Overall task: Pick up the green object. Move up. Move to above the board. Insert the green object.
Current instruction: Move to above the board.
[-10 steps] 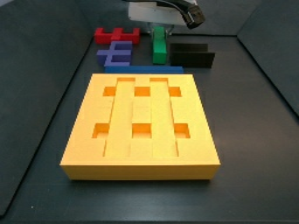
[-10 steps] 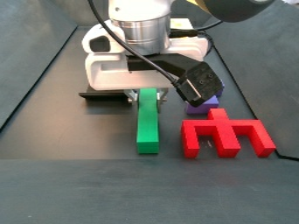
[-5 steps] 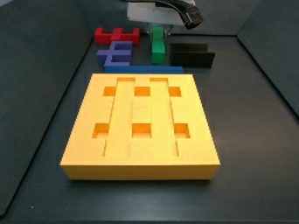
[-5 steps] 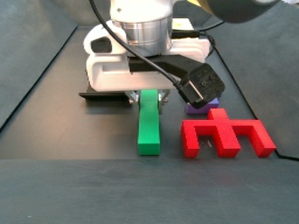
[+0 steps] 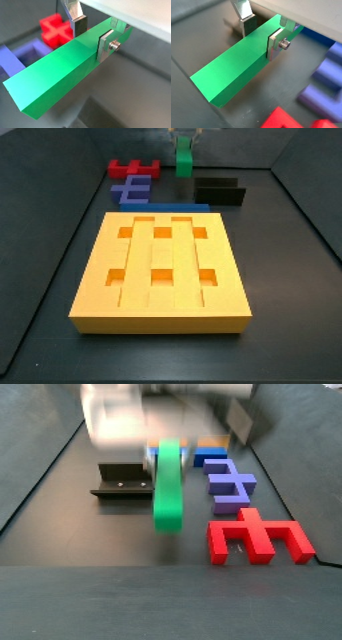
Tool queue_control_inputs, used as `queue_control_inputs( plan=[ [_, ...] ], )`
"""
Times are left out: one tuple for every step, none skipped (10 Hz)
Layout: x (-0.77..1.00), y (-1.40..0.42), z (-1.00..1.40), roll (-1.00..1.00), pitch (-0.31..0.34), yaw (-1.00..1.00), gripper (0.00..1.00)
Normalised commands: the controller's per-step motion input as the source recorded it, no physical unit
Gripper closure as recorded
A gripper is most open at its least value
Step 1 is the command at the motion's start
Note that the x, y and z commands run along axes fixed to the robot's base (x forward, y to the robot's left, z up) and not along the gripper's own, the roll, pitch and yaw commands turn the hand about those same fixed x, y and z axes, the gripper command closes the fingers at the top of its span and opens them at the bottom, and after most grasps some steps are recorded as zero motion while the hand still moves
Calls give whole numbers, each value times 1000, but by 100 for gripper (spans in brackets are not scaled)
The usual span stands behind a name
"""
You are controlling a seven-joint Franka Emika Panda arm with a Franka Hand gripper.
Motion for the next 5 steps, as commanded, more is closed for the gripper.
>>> queue_control_inputs(
  plan=[
    [-28, -1, 1400, 6, 44, 0, 100],
    [4, -3, 1400, 36, 25, 6, 100],
    [10, 1, 1400, 15, 51, 3, 100],
    [16, 3, 1400, 11, 64, 3, 100],
    [28, 3, 888, 7, 70, 3, 100]
  ],
)
